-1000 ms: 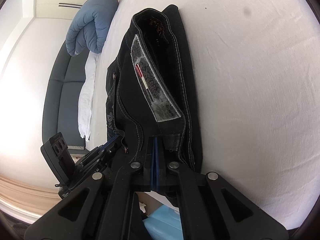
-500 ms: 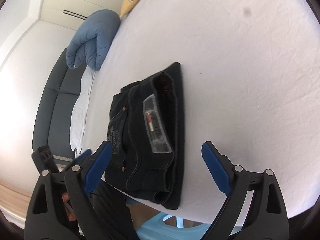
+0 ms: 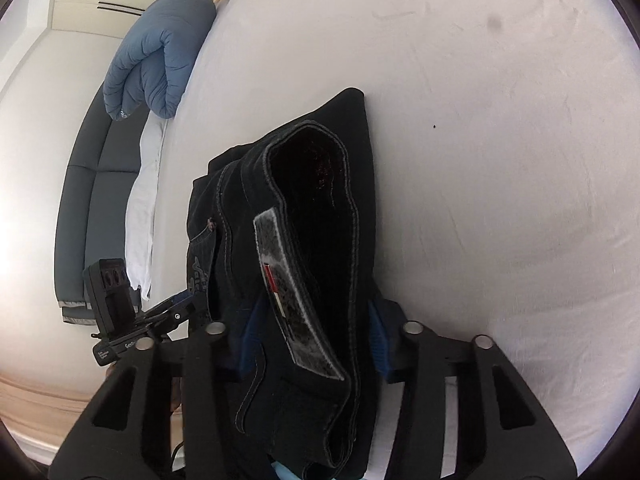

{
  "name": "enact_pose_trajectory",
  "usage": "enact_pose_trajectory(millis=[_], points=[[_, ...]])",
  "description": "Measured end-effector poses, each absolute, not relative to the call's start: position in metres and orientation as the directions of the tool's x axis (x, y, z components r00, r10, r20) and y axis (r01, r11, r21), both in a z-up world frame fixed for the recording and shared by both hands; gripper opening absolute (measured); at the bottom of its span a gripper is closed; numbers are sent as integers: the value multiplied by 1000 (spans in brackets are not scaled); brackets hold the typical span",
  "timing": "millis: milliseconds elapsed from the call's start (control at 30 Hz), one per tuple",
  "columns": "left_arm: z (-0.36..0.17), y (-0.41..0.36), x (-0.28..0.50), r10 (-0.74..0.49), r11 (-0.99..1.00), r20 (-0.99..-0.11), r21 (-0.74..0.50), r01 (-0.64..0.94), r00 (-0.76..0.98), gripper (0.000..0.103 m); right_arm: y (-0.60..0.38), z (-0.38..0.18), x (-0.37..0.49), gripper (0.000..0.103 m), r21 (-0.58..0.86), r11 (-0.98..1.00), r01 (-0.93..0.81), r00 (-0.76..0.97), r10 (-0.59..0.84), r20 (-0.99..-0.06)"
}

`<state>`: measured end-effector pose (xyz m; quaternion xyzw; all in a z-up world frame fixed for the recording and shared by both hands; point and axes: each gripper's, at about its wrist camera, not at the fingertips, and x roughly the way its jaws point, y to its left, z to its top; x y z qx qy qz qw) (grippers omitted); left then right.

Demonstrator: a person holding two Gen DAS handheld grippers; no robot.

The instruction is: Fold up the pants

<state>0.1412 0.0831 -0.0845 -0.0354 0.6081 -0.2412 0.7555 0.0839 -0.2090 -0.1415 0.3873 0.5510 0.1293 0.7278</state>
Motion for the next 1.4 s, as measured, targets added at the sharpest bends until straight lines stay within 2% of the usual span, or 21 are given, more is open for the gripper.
enact_pose_trajectory(millis=[33, 100, 267, 333, 667, 800, 933, 1000, 1033, 1100, 1233, 1300, 1400], points=[[-84, 79, 142, -430, 869, -894, -373, 325, 126, 55, -207, -139, 85, 31, 691, 686, 228, 357, 601, -715], [-84, 74, 145, -415, 875, -902, -360, 324, 117, 52, -198, -133, 86, 27, 646, 736, 202, 352, 561, -749], [-69, 70, 142, -441, 867, -887, -382, 320, 138, 27, -181, -107, 82, 18, 559, 819, 128, 383, 479, -790], [-63, 68, 140, -442, 866, -883, -375, 330, 157, 23, -179, -93, 80, 17, 540, 836, 99, 400, 464, -791], [8, 60, 180, -504, 844, -806, -384, 374, 311, 22, -207, -16, 122, 16, 546, 838, -4, 512, 471, -719], [1, 44, 213, -493, 850, -809, -370, 375, 319, 22, -228, -12, 160, 16, 543, 840, -10, 511, 471, -719], [-18, 26, 249, -477, 858, -824, -361, 366, 306, 22, -247, -38, 197, 16, 546, 837, 28, 479, 468, -742], [-37, 24, 261, -447, 870, -844, -335, 362, 294, 24, -258, -64, 212, 20, 551, 833, 48, 440, 478, -760], [-49, 22, 265, -441, 873, -852, -336, 353, 281, 28, -264, -80, 217, 21, 539, 838, 83, 419, 461, -782], [-64, 20, 268, -431, 882, -853, -330, 335, 294, 42, -269, -102, 217, 27, 536, 837, 109, 409, 453, -792], [-77, 39, 271, -436, 891, -838, -350, 290, 328, 82, -296, -116, 197, 45, 667, 734, 126, 479, 544, -689], [-70, 52, 262, -399, 910, -830, -307, 277, 391, 83, -306, -108, 184, 52, 650, 748, 134, 500, 515, -696], [-42, 63, 240, -332, 939, -782, -219, 266, 528, 85, -311, -84, 165, 53, 573, 803, 163, 539, 414, -734]])
